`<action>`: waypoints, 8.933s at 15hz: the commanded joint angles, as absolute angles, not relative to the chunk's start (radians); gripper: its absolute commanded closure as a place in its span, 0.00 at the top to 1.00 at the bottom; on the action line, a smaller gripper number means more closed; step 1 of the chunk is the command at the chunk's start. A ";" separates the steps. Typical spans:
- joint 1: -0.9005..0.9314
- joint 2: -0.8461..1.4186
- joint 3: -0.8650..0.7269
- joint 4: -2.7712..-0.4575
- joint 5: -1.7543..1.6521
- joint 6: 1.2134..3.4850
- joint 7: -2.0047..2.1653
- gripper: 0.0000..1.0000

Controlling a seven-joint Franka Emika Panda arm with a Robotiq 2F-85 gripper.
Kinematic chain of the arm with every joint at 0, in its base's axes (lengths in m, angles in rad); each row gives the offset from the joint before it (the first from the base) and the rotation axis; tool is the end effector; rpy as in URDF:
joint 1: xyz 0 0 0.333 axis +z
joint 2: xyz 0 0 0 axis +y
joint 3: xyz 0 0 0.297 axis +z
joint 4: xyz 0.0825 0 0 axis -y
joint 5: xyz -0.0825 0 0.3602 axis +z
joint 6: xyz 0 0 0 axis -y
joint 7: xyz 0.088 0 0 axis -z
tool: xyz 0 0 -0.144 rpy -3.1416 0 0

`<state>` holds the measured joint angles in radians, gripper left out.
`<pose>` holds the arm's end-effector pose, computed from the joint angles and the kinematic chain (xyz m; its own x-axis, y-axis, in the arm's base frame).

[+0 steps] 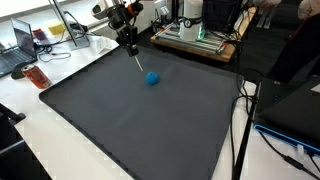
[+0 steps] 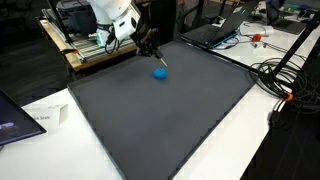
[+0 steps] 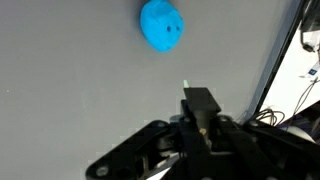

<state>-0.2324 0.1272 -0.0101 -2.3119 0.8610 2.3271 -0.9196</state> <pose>0.4918 -0.0871 0.2525 0.9731 -0.0314 0.2282 0.0914 -0.8566 -0.5077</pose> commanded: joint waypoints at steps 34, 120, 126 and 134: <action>0.053 0.014 0.048 -2.575 1.205 2.879 -1.048 0.03; 0.071 0.224 0.032 -2.189 -0.145 2.352 0.205 0.03; 0.072 0.246 0.033 -2.180 -0.139 2.351 0.201 0.03; 0.073 0.273 0.034 -2.172 -0.133 2.352 0.197 0.03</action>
<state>0.0617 0.2477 0.0399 -2.1891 -0.1465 2.3469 0.1959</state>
